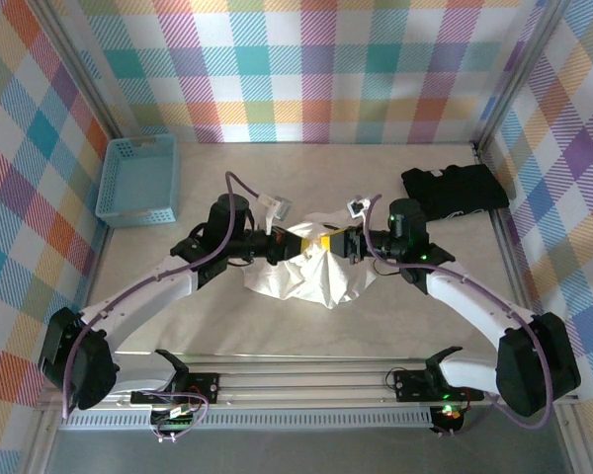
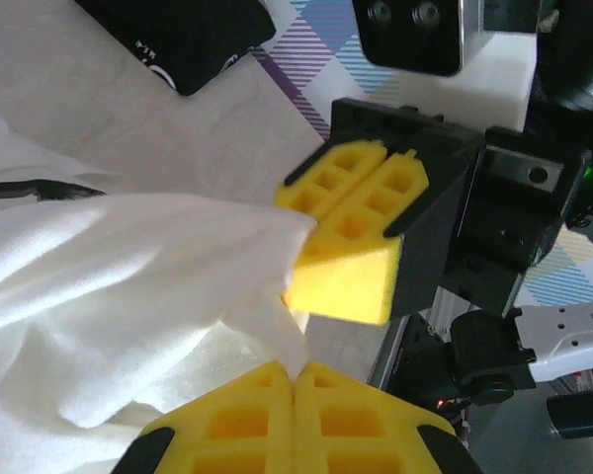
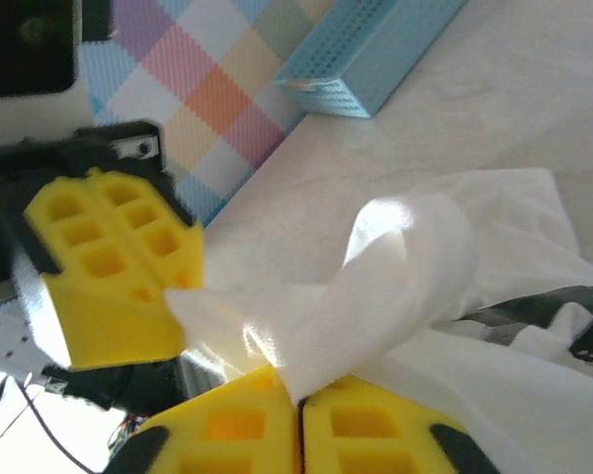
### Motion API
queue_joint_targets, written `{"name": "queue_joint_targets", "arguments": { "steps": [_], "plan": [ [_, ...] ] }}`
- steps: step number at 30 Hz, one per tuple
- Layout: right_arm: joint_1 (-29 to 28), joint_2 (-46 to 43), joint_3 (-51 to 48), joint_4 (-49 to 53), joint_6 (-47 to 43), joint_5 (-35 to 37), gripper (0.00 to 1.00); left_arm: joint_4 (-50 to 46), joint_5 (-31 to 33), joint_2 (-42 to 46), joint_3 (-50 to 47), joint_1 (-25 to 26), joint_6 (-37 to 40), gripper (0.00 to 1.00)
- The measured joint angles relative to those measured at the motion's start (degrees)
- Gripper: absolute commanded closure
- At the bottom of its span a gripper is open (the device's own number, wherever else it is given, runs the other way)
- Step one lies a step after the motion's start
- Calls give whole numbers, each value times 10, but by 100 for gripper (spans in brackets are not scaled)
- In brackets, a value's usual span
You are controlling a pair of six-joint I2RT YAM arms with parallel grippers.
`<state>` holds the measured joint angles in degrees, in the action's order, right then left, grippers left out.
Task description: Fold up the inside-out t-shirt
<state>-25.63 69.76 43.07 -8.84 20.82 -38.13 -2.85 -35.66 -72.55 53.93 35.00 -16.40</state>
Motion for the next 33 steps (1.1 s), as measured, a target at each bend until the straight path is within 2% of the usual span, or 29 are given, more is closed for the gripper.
{"name": "queue_joint_targets", "arguments": {
  "steps": [2,5,9,13,15,16,20,21,22,23,26,29,31,33],
  "plan": [
    [-1,-2,25,54,-7,53,67,-26,27,3,18,12,2,100],
    [-1,-19,52,127,-25,134,62,-76,91,3,68,45,5,100],
    [-12,-68,58,191,-64,205,57,-163,195,-5,161,101,0,100],
    [-39,-123,38,186,-107,198,49,-209,257,-15,214,134,-7,100],
    [-49,-147,11,156,-113,173,39,-244,295,-29,242,149,-7,100],
    [-53,-152,0,143,-115,163,37,-256,309,-35,252,154,-7,100],
    [-78,-128,-22,85,-106,149,24,-283,334,-55,273,174,-5,100],
    [-83,-113,-23,68,-101,150,24,-285,334,-56,273,176,-6,100],
    [-89,-99,-23,52,-94,151,24,-287,333,-57,273,177,-7,100],
    [-92,-83,-23,36,-87,154,30,-285,330,-58,273,177,-7,100],
    [-99,-54,-34,-11,-64,168,70,-281,321,-58,273,177,-8,100],
    [-99,-58,-52,-33,-61,191,99,-272,324,-54,263,177,-9,100],
    [-99,-64,-61,-44,-62,198,100,-265,328,-48,249,170,-12,98],
    [-95,-70,-71,-58,-65,198,100,-252,329,-36,226,162,-19,80]
  ]
}}
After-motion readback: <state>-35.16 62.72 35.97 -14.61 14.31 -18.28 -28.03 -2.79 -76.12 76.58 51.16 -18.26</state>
